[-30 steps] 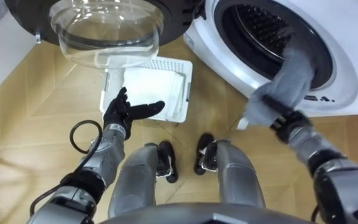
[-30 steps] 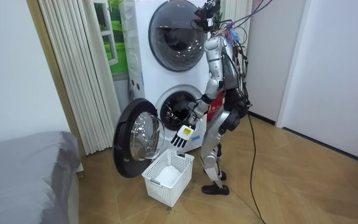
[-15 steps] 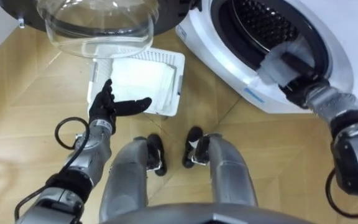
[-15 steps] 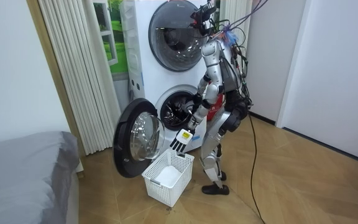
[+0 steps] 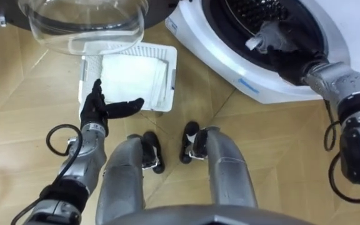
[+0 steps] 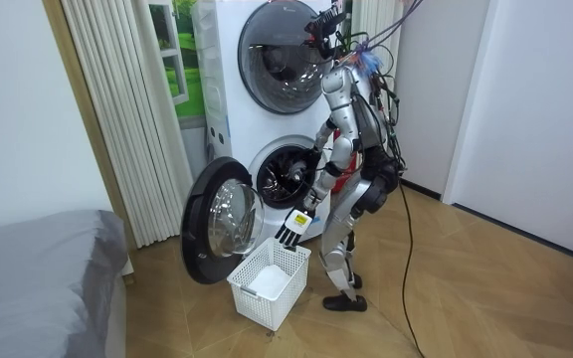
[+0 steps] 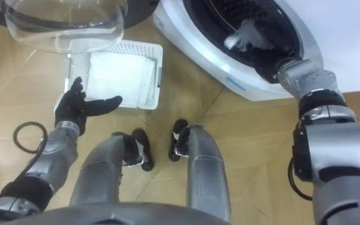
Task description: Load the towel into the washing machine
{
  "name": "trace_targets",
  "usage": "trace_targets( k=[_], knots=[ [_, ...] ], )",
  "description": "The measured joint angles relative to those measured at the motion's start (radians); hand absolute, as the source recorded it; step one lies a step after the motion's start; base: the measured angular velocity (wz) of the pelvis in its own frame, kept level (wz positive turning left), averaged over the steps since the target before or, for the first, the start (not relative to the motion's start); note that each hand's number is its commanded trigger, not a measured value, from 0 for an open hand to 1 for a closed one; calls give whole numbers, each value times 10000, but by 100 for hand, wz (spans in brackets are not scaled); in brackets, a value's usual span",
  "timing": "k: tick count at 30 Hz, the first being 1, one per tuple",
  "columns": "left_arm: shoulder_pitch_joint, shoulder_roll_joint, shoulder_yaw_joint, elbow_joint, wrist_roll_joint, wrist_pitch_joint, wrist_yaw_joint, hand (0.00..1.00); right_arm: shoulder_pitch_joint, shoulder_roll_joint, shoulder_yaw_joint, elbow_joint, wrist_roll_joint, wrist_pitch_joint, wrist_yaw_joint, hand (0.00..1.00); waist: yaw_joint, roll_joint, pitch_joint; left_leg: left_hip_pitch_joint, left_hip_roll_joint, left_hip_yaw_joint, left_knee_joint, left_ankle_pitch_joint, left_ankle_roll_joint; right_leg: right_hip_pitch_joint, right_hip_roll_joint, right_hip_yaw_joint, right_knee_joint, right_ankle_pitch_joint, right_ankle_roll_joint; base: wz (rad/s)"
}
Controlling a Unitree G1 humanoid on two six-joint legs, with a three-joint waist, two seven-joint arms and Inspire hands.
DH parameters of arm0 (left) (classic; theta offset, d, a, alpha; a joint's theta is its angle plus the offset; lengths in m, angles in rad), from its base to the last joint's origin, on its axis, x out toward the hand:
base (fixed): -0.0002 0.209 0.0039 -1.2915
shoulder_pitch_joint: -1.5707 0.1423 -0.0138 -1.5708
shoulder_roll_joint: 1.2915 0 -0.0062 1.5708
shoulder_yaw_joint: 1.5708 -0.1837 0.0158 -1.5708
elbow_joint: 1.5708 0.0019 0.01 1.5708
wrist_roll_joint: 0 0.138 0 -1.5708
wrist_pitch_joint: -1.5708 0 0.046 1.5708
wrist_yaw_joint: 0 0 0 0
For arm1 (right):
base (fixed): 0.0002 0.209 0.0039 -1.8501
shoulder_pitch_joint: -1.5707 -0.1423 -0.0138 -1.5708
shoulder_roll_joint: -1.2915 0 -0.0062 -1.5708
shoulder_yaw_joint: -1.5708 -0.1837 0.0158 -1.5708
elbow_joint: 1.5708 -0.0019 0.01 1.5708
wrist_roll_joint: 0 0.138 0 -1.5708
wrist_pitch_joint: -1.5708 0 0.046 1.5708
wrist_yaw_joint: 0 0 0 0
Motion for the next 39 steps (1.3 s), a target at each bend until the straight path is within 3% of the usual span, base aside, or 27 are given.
trace_targets(
  k=[2,7,13,19,24,28,31,34,35,36,39],
  knots=[
    [-29,-38,-15,0,-4,146,-2,0,-29,-16,-261,-1,83,-41,-14,0,-19,133,-12,5,-50,1,50,-3,42,-6,-74,3,105,-32,38,3],
    [-29,-98,-49,14,85,315,-101,0,-33,-40,-526,1,147,-241,-23,0,48,216,-7,10,-168,15,83,17,90,-77,-233,34,309,-155,89,6],
    [-30,-376,-77,3,199,457,-318,0,7,-40,-675,5,223,-446,63,0,195,283,-18,15,-167,16,22,39,116,-52,-235,-1,230,-121,58,0],
    [-119,-513,-280,2,201,611,-366,0,338,-38,-674,9,183,-857,518,0,396,582,-29,376,-158,24,-306,44,124,342,-121,-14,-173,-28,165,-3],
    [-348,-414,-340,179,203,616,-563,0,974,-1,-674,7,97,-1277,1135,0,618,743,-27,999,-185,35,-763,83,82,969,-78,-105,-585,2,208,-2],
    [-437,-386,-364,1012,271,567,-900,0,1921,250,-664,5,-65,-1801,1974,0,810,940,-49,2007,-169,-95,-1533,174,-74,2113,162,-287,-1487,114,278,-3],
    [-297,-118,-377,1421,806,569,-1191,0,2588,437,-527,5,-939,-2099,2521,0,803,973,-62,2641,-170,-188,-2138,282,-190,2811,343,-382,-2161,224,319,2],
    [-18,4,-378,1969,858,543,-1261,0,3701,557,18,11,-2883,-2623,2928,0,788,1054,-151,3476,-141,-349,-2751,364,-325,3812,578,-603,-3042,332,366,5],
    [244,33,-345,2271,803,446,-1278,0,4096,675,115,56,-3914,-2840,3023,0,768,1122,-263,3758,-122,-402,-3056,411,-398,4175,705,-668,-3466,447,385,-5],
    [404,41,-314,2532,879,394,-1284,0,4516,775,122,217,-4933,-3000,3117,0,752,1169,-311,4116,-103,-414,-3368,467,-467,4596,842,-687,-3891,559,394,-6],
    [832,143,-156,3052,1167,189,-1319,0,5411,972,275,518,-6961,-3152,3122,0,781,1238,-403,4818,-91,-510,-3918,542,-570,5429,1041,-761,-4633,684,439,0]
  ],
)
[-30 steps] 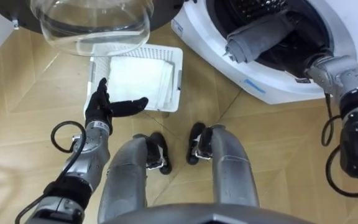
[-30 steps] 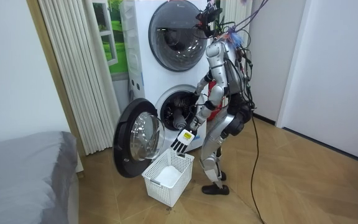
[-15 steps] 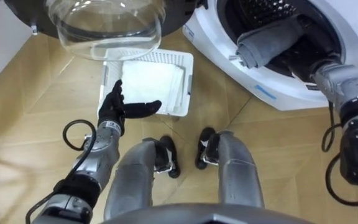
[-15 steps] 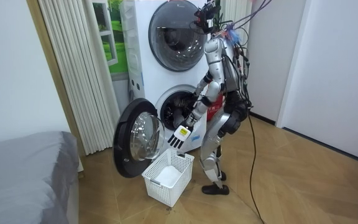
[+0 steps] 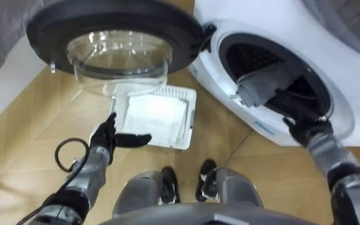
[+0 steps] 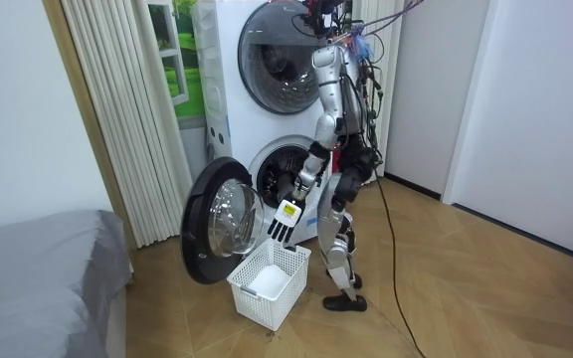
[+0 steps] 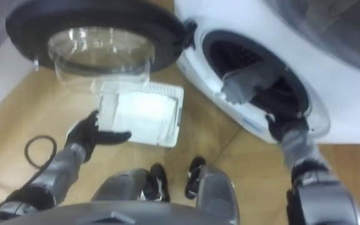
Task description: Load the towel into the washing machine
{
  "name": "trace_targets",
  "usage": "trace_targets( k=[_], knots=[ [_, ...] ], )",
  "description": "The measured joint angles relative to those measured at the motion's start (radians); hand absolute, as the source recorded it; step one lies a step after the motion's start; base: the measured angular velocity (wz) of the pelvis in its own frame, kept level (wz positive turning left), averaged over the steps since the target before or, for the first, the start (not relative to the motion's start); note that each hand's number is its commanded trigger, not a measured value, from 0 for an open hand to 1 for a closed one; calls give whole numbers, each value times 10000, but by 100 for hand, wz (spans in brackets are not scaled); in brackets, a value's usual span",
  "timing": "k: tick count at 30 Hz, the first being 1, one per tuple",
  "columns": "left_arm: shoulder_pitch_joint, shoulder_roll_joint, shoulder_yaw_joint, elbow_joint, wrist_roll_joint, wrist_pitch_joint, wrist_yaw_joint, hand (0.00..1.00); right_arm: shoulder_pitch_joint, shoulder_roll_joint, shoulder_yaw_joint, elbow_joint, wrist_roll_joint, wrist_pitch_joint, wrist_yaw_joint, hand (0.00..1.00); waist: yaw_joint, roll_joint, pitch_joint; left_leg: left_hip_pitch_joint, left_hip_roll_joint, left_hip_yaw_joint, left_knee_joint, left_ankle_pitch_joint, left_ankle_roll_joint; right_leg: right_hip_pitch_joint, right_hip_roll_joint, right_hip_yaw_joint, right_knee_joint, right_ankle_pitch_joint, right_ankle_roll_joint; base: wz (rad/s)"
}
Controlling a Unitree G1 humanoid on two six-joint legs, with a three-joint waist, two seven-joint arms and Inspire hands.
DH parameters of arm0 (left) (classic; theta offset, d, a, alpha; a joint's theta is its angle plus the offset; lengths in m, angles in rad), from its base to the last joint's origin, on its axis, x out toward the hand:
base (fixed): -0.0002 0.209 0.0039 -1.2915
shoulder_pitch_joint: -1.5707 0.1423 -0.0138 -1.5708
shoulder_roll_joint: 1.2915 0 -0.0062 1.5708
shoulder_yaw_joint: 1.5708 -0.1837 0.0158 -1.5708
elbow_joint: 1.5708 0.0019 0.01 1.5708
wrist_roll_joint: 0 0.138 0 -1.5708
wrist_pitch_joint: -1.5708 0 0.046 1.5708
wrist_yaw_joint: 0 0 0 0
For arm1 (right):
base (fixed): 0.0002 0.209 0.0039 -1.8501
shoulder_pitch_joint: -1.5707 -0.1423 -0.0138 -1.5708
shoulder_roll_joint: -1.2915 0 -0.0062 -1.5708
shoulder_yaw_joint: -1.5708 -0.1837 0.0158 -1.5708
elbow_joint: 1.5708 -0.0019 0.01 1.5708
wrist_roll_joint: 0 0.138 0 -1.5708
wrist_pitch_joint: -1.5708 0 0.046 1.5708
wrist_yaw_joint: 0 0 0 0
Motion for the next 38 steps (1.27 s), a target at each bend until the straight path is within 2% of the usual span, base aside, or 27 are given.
trace_targets(
  k=[2,4,5,9,15,18,23,25,27,30,34,38],
  knots=[
    [394,151,231,447,256,-43,-17,0,730,202,429,157,-1909,-48,4,0,3,-24,-68,584,-3,-33,-445,59,-100,577,132,-21,-507,62,5,-10],
    [717,274,282,525,295,-43,-52,0,1064,300,809,153,-3263,-49,21,0,8,-47,-103,928,-14,-40,-717,91,-154,850,196,4,-717,66,3,-18],
    [958,273,444,629,292,-74,-79,0,1170,342,1011,172,-3915,-69,94,0,47,-52,-122,1138,-20,-38,-913,111,-189,1018,247,48,-877,79,5,-18],
    [1211,242,971,1352,286,-81,-49,0,1492,732,1015,300,-5557,-180,72,0,39,-160,-188,2068,-15,-51,-1512,224,-372,1964,475,235,-1650,232,4,-13],
    [1604,183,987,1382,287,-51,21,0,1996,931,1013,214,-5893,-200,-44,0,-33,-205,-174,2995,-26,-153,-1996,263,-436,2954,616,220,-2184,253,17,4],
    [1791,7,1046,1315,290,-39,34,0,2186,978,959,142,-5898,-311,-140,0,-30,-188,-167,3208,-35,-174,-2001,263,-436,3194,620,234,-2257,254,20,0],
    [1943,-170,1782,1304,310,-39,53,0,2315,1196,458,256,-5934,-414,-129,0,-79,-217,-161,3425,-56,-335,-2108,270,-448,3460,648,237,-2395,253,22,2],
    [1959,-182,1809,1397,316,-39,75,0,2312,1257,380,289,-5940,-422,-120,0,-73,-241,-152,3446,-57,-352,-2109,270,-448,3477,652,241,-2394,253,21,0],
    [1966,-232,2014,1556,356,-28,94,0,2319,1291,296,316,-5983,-418,-110,0,-79,-264,-105,3572,-57,-362,-2113,270,-448,3596,659,260,-2404,253,22,-2],
    [2061,-284,2390,1593,361,36,151,0,2395,1391,70,299,-6055,-392,-100,0,-67,-342,-86,3649,-55,-411,-2122,270,-448,3659,667,271,-2401,252,23,0],
    [2080,-330,2948,1628,373,353,168,0,2404,1484,-231,574,-5990,-371,54,0,-58,-433,-36,3738,-57,-414,-2131,270,-448,3741,673,281,-2404,252,23,0],
    [2071,-333,3154,1648,520,577,171,0,2382,1489,-302,711,-5924,-187,185,0,-55,-485,-60,3752,-58,-418,-2128,270,-448,3759,670,273,-2394,252,23,0]
  ],
)
